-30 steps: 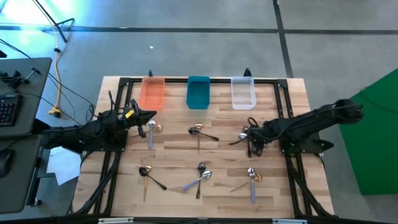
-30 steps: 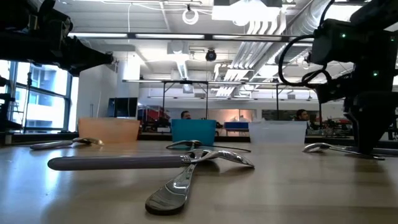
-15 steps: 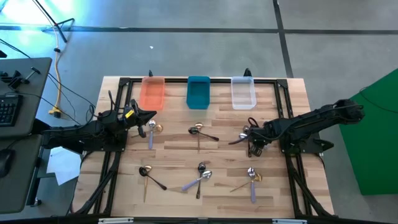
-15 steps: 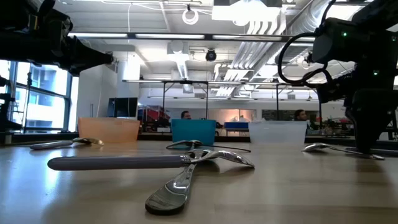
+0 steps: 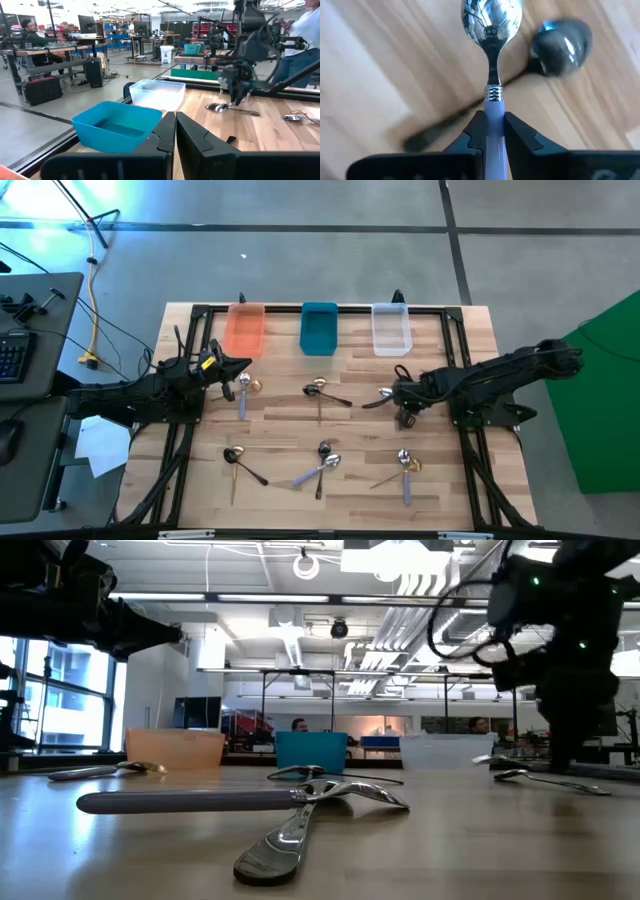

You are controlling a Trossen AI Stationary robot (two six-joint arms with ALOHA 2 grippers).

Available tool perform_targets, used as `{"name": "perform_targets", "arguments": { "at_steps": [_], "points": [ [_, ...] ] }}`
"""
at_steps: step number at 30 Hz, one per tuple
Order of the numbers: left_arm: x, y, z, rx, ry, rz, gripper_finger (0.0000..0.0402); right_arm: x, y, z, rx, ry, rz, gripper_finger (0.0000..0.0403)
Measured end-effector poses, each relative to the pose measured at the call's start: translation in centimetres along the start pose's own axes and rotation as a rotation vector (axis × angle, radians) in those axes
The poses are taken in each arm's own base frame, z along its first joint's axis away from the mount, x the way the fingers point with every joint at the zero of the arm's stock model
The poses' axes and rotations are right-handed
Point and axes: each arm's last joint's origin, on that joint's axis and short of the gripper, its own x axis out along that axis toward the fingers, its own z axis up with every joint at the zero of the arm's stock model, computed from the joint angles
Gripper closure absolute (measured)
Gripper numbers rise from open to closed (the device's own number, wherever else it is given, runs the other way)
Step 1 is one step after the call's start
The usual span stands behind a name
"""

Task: Sort silverware by color (type)
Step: Put the top right purple spoon into the transparent bin

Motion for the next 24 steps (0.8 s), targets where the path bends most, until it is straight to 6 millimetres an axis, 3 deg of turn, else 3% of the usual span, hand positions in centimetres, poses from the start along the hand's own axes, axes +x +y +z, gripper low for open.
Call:
{"name": "perform_targets", "arguments": {
  "at_steps": [6,12,18,24],
  "points": [
    [0.0,0.0,0.0,-0.007,0.0,0.0,0.0396,-2.8,0.9,2.0,0.007,-0.046,0.019,0.0368],
    [0.0,0.0,0.0,-0.034,0.0,0.0,0.0396,-6.6,-0.1,5.6,0.021,-0.168,-0.071,0.0368],
    [0.0,0.0,0.0,-0.035,0.001,0.001,0.0396,-9.2,-5.3,10.3,0.182,-0.27,-0.175,0.0368],
    [0.0,0.0,0.0,-0.053,0.002,0.001,0.0396,-7.1,-12.3,13.6,0.36,-0.217,-0.176,0.0368]
  ]
}}
